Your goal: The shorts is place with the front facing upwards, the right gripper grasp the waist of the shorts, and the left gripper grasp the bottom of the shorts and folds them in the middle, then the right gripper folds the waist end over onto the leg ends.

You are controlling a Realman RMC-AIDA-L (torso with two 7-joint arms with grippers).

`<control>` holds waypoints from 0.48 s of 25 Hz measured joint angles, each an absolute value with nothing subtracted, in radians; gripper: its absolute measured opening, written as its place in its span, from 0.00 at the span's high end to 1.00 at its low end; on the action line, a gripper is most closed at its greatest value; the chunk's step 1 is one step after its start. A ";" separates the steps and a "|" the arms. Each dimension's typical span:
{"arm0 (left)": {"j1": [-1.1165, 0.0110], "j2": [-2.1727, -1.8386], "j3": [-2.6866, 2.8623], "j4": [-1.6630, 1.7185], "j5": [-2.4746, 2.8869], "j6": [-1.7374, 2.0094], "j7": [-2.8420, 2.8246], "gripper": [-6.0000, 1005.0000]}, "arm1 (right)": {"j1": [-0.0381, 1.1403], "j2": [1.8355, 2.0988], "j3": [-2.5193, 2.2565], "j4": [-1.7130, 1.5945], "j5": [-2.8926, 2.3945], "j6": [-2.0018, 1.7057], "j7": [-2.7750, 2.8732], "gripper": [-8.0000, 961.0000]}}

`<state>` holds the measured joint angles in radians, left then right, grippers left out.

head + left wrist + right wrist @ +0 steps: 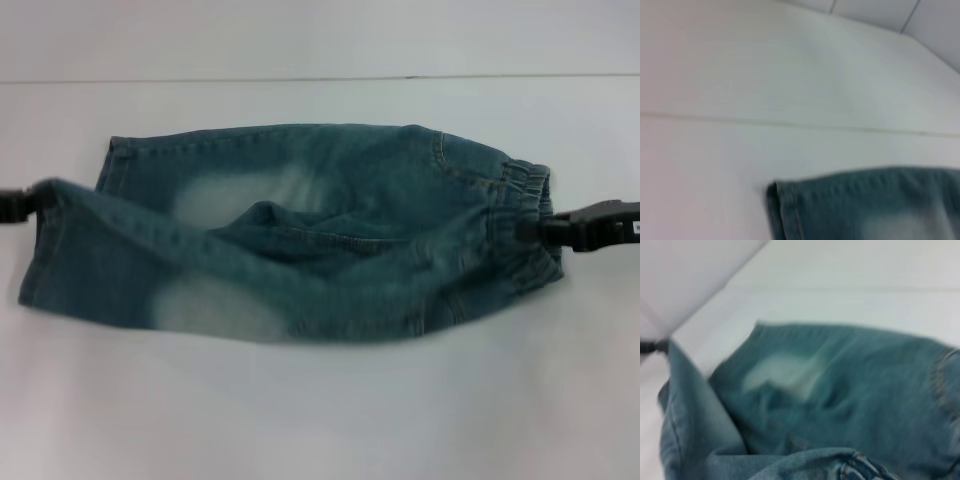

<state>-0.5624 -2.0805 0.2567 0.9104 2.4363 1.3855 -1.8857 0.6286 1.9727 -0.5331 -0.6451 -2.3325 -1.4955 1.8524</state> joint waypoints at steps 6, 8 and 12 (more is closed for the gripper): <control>-0.567 -2.086 0.288 0.893 2.317 1.314 -1.838 0.99 | 0.585 2.005 -0.524 -0.599 -2.190 -1.371 1.825 0.95; -0.581 -2.083 0.291 0.856 2.301 1.267 -1.808 0.99 | 0.587 2.006 -0.520 -0.573 -2.170 -1.328 1.792 0.95; -0.606 -2.087 0.318 0.823 2.296 1.168 -1.784 0.99 | 0.589 2.010 -0.520 -0.552 -2.126 -1.267 1.747 0.95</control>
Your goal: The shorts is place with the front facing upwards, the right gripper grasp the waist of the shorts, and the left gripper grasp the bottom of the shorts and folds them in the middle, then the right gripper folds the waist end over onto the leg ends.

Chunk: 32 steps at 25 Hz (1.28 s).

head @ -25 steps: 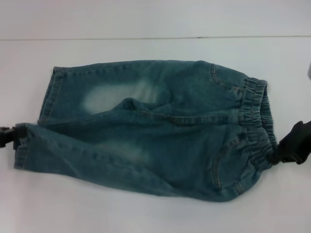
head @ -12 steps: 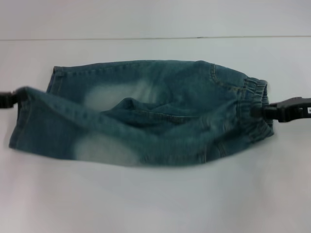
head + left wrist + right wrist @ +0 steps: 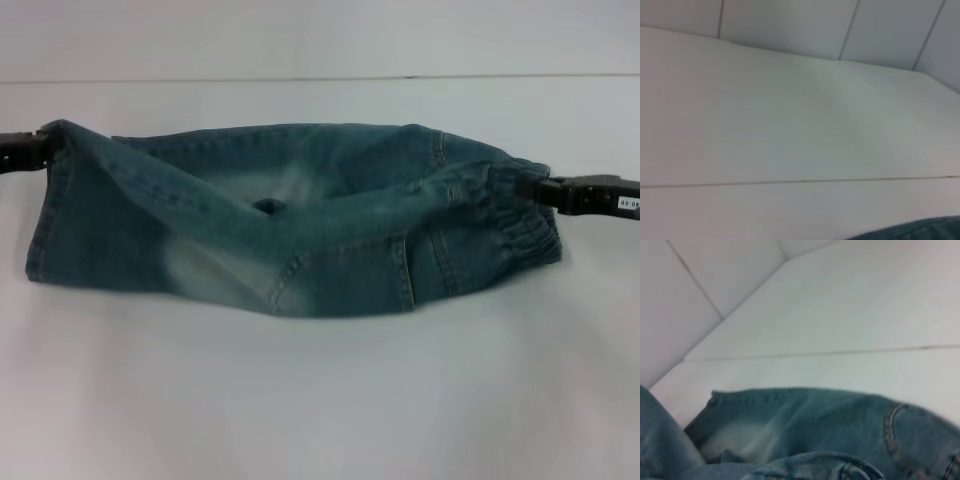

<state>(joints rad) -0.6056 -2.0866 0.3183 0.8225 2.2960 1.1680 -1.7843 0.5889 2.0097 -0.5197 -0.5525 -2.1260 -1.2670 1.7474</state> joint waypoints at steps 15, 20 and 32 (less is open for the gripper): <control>-0.650 -2.119 0.445 0.789 2.295 0.881 -1.781 0.99 | 0.596 2.011 -0.517 -0.491 -1.963 -1.107 1.624 0.95; -0.655 -2.124 0.496 0.774 2.295 0.831 -1.781 0.99 | 0.620 2.014 -0.518 -0.485 -1.947 -1.054 1.557 0.94; -0.650 -2.133 0.504 0.773 2.280 0.806 -1.783 0.97 | 0.667 2.007 -0.527 -0.450 -1.947 -0.972 1.495 0.94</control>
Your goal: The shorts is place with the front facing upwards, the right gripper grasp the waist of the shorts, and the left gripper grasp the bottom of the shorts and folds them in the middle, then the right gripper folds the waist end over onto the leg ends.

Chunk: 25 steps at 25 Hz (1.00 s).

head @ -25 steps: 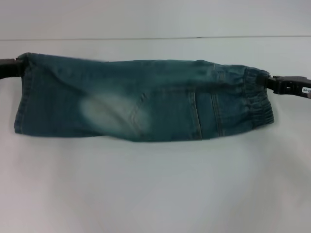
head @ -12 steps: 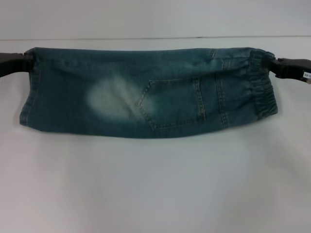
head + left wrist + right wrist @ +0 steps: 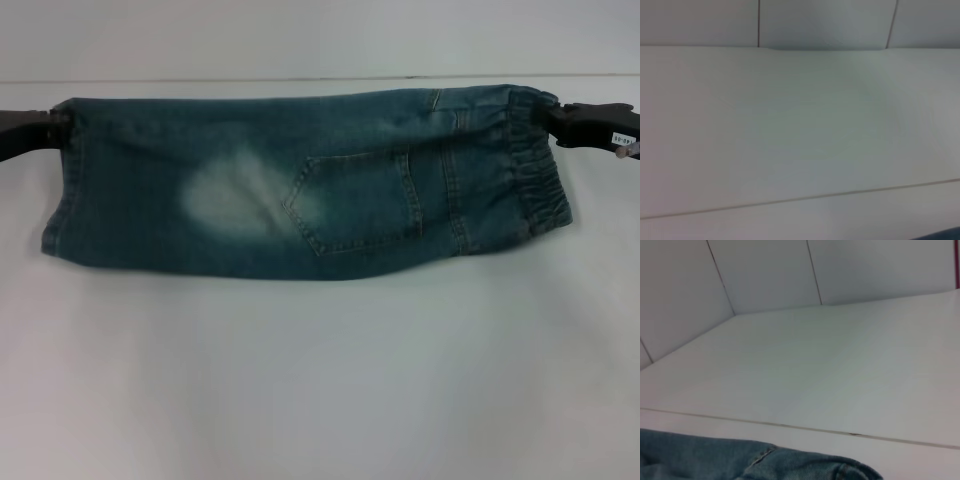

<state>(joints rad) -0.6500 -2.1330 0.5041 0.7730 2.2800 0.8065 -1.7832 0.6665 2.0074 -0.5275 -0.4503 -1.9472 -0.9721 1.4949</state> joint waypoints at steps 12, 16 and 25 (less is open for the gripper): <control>-0.624 -2.158 0.519 0.785 2.213 0.768 -1.784 0.70 | 0.662 2.019 -0.532 -0.438 -1.955 -0.906 1.519 0.69; -0.578 -2.159 0.523 0.807 2.108 0.842 -1.748 0.55 | 0.653 2.009 -0.533 -0.443 -1.954 -0.927 1.555 0.51; -0.490 -2.129 0.483 0.804 1.960 1.322 -1.608 0.35 | 0.627 1.918 -0.629 -0.512 -1.972 -1.182 1.770 0.21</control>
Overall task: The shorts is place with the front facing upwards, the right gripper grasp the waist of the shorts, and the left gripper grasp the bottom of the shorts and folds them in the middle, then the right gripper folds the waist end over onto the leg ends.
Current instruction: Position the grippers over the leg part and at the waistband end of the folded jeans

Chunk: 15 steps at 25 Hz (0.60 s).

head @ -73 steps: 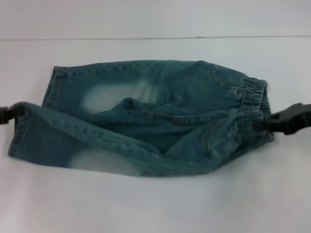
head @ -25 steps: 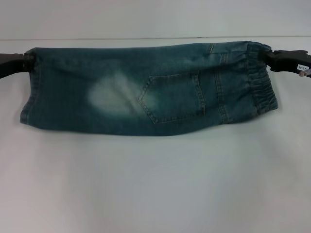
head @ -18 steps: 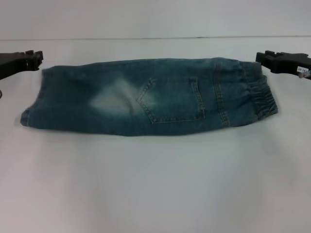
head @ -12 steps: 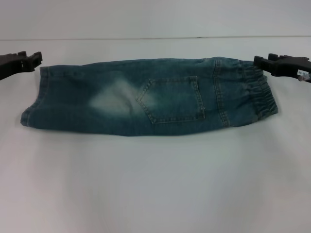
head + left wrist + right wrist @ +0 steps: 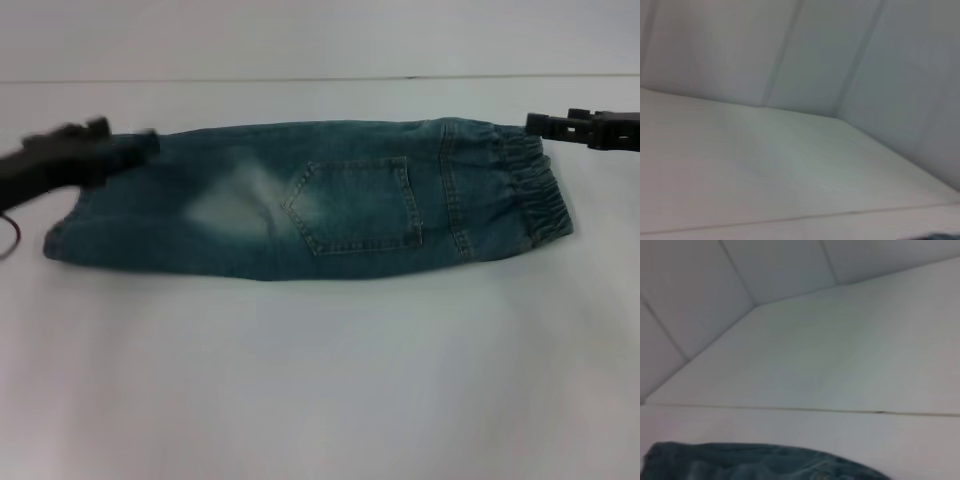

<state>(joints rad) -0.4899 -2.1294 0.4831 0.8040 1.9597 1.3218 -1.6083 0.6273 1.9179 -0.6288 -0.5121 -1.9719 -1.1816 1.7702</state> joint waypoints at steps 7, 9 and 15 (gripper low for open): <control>-0.492 -2.117 0.490 0.800 2.087 1.573 -1.582 0.13 | 0.646 1.892 -0.678 -0.749 -2.188 -1.392 2.116 0.01; -0.494 -2.119 0.495 0.799 2.108 1.586 -1.580 0.09 | 0.670 1.891 -0.705 -0.803 -2.265 -1.429 2.199 0.02; -0.498 -2.122 0.498 0.760 2.120 1.570 -1.579 0.07 | 0.768 1.911 -0.759 -0.830 -2.512 -1.444 2.304 0.02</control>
<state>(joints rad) -0.4982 -2.1218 0.4984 0.7598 2.1197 1.5696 -1.5793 0.7679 1.9106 -0.7588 -0.8302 -2.5117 -1.4445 2.3038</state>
